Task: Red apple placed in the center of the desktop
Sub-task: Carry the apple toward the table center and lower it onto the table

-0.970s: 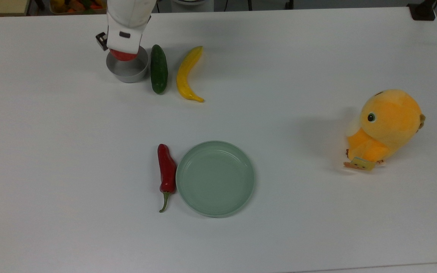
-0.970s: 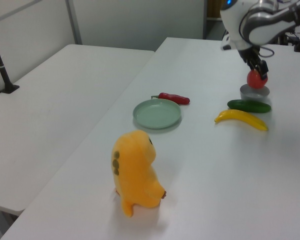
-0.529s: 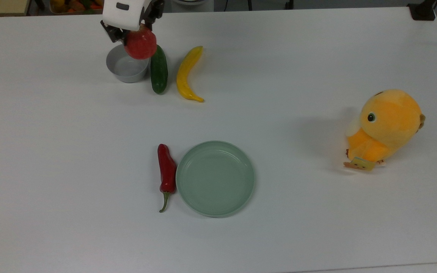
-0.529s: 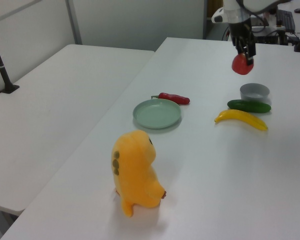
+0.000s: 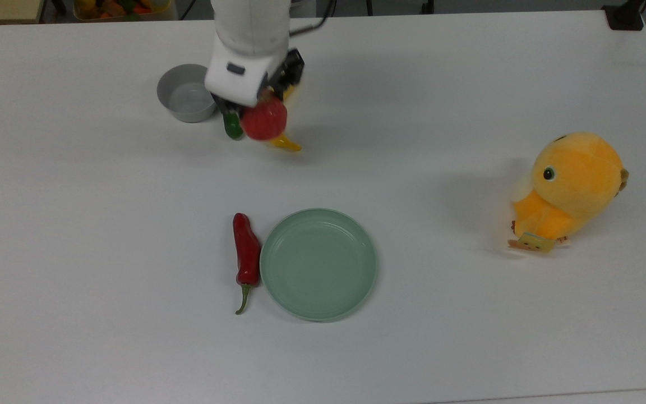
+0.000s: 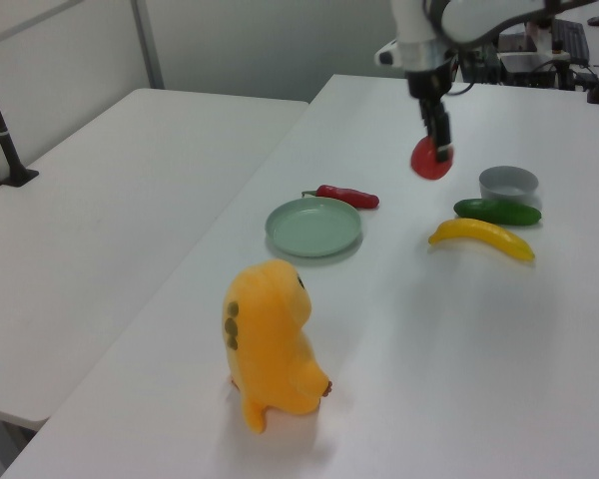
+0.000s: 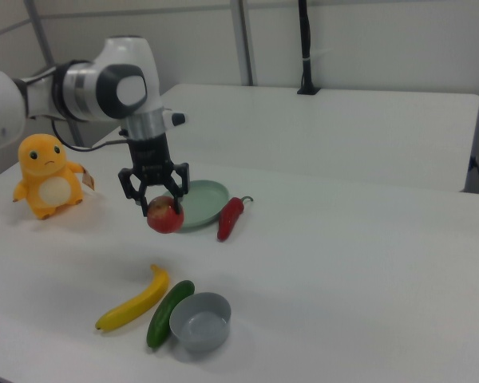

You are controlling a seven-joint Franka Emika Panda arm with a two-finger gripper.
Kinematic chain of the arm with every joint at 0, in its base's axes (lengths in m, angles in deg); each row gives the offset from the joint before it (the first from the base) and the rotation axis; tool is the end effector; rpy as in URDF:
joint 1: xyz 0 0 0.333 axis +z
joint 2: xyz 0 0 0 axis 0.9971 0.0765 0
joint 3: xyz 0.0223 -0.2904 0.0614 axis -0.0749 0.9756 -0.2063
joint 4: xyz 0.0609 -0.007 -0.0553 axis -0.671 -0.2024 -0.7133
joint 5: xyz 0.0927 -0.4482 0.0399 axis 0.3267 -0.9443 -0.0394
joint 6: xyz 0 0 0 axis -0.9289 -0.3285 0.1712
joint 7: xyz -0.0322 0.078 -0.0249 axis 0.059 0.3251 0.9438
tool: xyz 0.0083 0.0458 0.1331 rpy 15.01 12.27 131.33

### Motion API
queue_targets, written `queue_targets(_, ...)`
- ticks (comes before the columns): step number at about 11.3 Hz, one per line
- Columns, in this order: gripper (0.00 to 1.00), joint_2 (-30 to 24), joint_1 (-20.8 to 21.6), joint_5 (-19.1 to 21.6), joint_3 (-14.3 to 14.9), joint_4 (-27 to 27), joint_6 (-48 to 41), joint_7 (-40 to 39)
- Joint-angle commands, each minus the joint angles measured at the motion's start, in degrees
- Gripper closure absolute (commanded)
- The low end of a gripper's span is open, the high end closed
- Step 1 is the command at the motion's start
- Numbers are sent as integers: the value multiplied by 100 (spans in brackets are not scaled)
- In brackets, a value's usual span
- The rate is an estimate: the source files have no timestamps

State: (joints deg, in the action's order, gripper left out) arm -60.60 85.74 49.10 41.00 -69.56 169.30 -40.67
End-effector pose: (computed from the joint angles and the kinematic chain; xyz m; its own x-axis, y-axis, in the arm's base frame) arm 0.6870 0.0524 0.3838 0.8610 0.4779 -0.1741 0.4870 -0.8734 0.0107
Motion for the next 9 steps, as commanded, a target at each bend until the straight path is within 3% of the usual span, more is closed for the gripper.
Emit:
queue_targets(1, 94, 605, 66, 52, 27, 281, 579, 308)
queue_targets(4, 94, 1036, 207, -18, 35, 281, 957, 325)
queue_targets(7, 93, 1116, 260, -36, 35, 246, 1046, 343)
queue_targets(8, 88, 1116, 260, -27, 35, 237, 1046, 343)
queue_targets(9, 75, 1108, 260, -27, 35, 228, 1046, 334)
